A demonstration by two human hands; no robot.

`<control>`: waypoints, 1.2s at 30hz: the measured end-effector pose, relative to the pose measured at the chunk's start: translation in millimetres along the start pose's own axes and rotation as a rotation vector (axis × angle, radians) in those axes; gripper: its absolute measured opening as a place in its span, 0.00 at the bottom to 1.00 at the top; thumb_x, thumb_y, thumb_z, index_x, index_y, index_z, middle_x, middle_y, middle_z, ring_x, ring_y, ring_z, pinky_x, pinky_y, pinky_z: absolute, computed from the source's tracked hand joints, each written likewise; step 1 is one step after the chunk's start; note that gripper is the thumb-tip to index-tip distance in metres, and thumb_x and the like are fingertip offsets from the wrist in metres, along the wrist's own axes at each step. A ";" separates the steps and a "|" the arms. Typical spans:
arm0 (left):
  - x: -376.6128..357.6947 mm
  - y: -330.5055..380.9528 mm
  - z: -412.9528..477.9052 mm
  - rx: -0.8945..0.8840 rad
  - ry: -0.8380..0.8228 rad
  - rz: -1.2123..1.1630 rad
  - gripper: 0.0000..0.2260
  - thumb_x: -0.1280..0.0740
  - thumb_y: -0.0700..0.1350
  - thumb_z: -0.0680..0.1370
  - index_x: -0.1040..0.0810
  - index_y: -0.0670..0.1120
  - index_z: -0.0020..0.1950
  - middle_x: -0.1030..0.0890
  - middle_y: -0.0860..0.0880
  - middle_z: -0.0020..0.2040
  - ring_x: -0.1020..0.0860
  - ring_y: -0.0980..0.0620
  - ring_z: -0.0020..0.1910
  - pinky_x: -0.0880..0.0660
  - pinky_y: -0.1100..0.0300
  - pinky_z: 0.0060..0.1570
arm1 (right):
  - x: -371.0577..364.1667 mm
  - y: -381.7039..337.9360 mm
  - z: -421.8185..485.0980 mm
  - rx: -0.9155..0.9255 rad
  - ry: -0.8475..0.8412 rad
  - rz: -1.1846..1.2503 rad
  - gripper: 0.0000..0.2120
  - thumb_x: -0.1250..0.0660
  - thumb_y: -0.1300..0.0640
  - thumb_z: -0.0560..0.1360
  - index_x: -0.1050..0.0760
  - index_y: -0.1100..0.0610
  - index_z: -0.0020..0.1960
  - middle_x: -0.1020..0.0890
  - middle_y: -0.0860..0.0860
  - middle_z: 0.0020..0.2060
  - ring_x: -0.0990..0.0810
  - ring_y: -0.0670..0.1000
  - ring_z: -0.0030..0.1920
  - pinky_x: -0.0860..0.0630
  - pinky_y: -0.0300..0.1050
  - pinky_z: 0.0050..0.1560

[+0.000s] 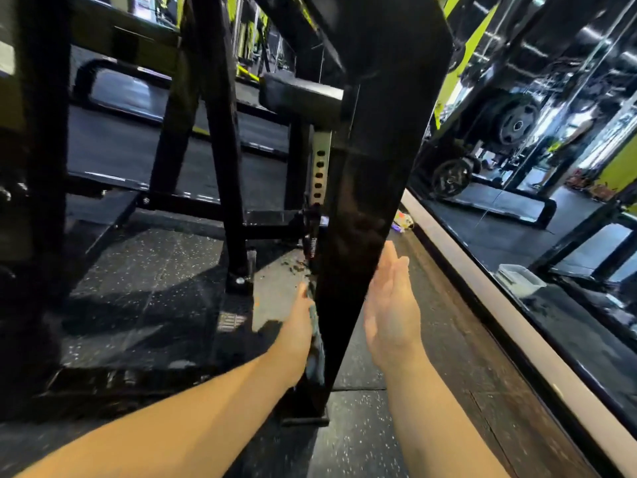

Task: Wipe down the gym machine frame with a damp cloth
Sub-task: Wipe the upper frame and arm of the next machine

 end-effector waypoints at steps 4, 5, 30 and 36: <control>-13.4 28.6 -12.4 -0.039 -0.054 -0.027 0.24 0.49 0.50 0.83 0.33 0.30 0.66 0.27 0.26 0.49 0.27 0.30 0.49 0.25 0.49 0.50 | 42.5 51.5 -9.6 -0.145 0.206 0.000 0.21 0.51 0.46 0.83 0.37 0.48 0.74 0.31 0.45 0.70 0.32 0.44 0.66 0.36 0.38 0.59; -15.6 46.7 -15.0 -0.106 -0.057 -0.088 0.23 0.49 0.49 0.84 0.33 0.30 0.66 0.34 0.30 0.54 0.33 0.33 0.57 0.26 0.47 0.54 | 45.3 66.7 -16.1 -0.188 0.212 -0.022 0.21 0.51 0.47 0.83 0.38 0.49 0.75 0.32 0.46 0.71 0.33 0.45 0.68 0.38 0.39 0.61; 65.3 -156.3 106.4 -0.084 -0.078 0.036 0.24 0.46 0.62 0.79 0.33 0.52 0.71 0.27 0.51 0.68 0.26 0.53 0.64 0.30 0.55 0.63 | 74.2 196.4 -15.0 -0.086 0.144 -0.114 0.19 0.54 0.47 0.84 0.36 0.41 0.73 0.29 0.31 0.66 0.32 0.29 0.64 0.36 0.40 0.68; 61.2 -162.2 95.4 0.239 0.087 -0.028 0.22 0.48 0.56 0.82 0.22 0.44 0.60 0.18 0.43 0.54 0.19 0.46 0.50 0.23 0.54 0.52 | 78.8 185.2 -13.3 -0.147 0.200 -0.211 0.16 0.51 0.50 0.84 0.34 0.42 0.69 0.29 0.27 0.54 0.29 0.22 0.50 0.32 0.37 0.63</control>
Point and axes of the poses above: each hand's wrist, its own z-axis towards the middle knuckle, its own x-axis out of the back of the hand, y = z × x, the point moved 10 cm from there along z, towards the middle knuckle
